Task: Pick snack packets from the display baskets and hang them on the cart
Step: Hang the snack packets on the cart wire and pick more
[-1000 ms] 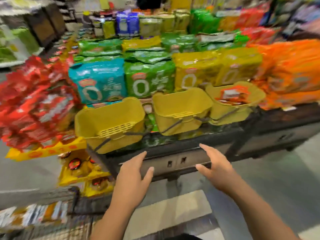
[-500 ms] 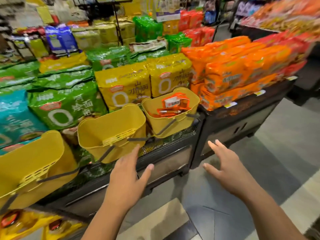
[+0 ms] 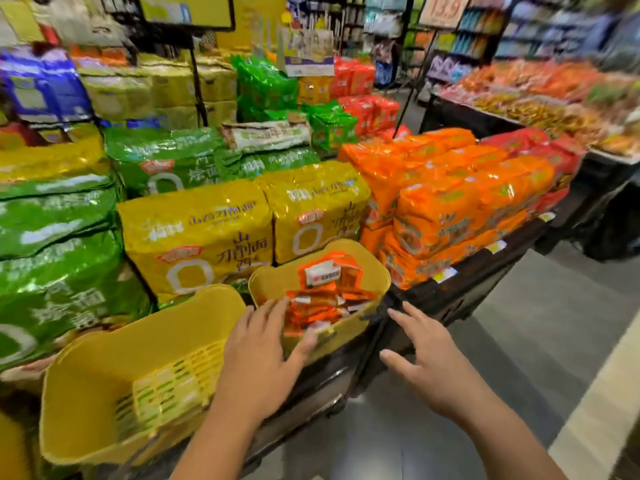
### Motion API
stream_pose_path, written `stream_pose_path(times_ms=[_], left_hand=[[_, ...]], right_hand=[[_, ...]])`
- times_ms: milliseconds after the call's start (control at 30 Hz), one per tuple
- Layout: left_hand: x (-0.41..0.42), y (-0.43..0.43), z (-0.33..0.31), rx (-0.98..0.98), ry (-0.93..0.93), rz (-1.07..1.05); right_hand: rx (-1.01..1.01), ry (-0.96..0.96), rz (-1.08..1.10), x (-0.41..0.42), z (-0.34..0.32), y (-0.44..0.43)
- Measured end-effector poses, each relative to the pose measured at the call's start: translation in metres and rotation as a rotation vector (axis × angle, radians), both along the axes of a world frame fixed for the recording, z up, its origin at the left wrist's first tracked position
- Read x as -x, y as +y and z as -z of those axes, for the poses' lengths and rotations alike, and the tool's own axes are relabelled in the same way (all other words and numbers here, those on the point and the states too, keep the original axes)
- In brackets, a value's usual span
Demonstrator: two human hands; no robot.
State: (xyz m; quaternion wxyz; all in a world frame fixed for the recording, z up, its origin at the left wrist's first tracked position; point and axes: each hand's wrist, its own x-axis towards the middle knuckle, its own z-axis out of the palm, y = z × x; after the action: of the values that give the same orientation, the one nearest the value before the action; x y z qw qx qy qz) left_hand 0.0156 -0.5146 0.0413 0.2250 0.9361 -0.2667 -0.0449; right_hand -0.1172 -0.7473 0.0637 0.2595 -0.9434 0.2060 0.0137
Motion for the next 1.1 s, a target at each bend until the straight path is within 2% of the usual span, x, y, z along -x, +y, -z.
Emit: stream_pose_path(times_ms=[100,200,400,533,700,867,1033,1100], left_hand=[[-0.045,-0.009,0.003,-0.074,-0.020,-0.028],[-0.076,-0.013,0.014,-0.189,0.040,-0.053],[-0.095,-0.028,0.033,-0.331,0.133,-0.069],[-0.096,-0.032,0.047,-0.344,0.137,-0.094],[-0.100,-0.035,0.050,-0.312,0.193,-0.099],[-0.101,-0.038,0.047,-0.349,0.254,-0.112],[-0.103,-0.040,0.044,-0.331,0.302,-0.127],[-0.104,-0.041,0.042,-0.330,0.314,-0.137]], right_hand=[[0.027,-0.017,0.006,-0.044,0.000,-0.012],[0.051,-0.007,0.000,-0.080,0.009,-0.015],[0.062,0.087,-0.102,-0.138,0.028,-0.010],[0.055,0.156,-0.187,-0.176,0.035,-0.020],[0.105,0.343,-0.307,-0.214,0.049,-0.040],[0.152,0.477,-0.585,-0.240,0.061,-0.030],[0.261,0.441,-0.652,-0.249,0.077,-0.025],[0.313,0.485,-0.662,-0.250,0.080,-0.022]])
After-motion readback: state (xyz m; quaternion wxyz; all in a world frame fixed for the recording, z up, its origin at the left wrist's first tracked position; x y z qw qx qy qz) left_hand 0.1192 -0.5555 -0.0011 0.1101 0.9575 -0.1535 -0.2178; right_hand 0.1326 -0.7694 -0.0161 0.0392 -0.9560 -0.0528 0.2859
